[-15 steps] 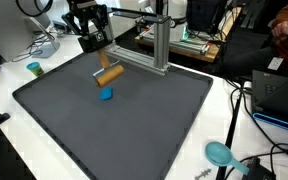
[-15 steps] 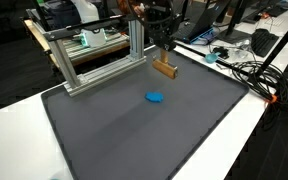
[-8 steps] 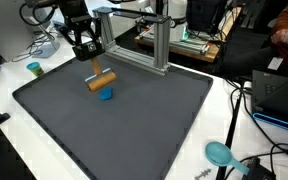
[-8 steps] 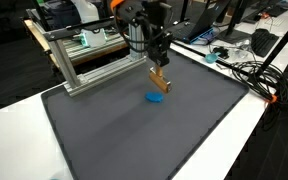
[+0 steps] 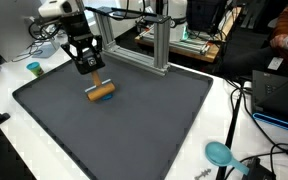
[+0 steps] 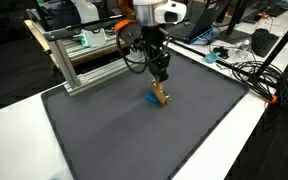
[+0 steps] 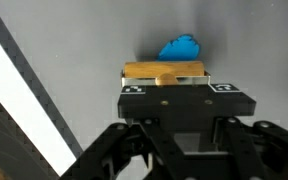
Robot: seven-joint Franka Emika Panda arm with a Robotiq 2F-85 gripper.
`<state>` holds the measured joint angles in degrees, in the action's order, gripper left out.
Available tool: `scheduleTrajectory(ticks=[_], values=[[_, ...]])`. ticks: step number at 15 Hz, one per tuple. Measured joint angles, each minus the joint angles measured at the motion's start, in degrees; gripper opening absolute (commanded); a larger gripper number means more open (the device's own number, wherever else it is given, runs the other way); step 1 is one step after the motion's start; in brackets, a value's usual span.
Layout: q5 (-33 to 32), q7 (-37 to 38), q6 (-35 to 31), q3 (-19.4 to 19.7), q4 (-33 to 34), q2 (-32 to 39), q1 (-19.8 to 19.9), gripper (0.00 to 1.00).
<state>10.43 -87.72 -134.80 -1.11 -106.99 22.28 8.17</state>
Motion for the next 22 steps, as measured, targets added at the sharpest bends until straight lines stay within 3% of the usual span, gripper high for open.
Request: scheduleTrajectory(ticks=[1,5,6,22], values=[[0.0,0.5,-0.7,0.0,0.0,0.6,0.0,0.48],[-0.5,1.6,-0.8,0.0,0.2,1.2,0.0,0.48],[-0.5,1.7,-0.8,0.0,0.2,1.2,0.0,0.23],[-0.4,5.4,0.1,0.3,0.1,1.3,2.8,0.23]])
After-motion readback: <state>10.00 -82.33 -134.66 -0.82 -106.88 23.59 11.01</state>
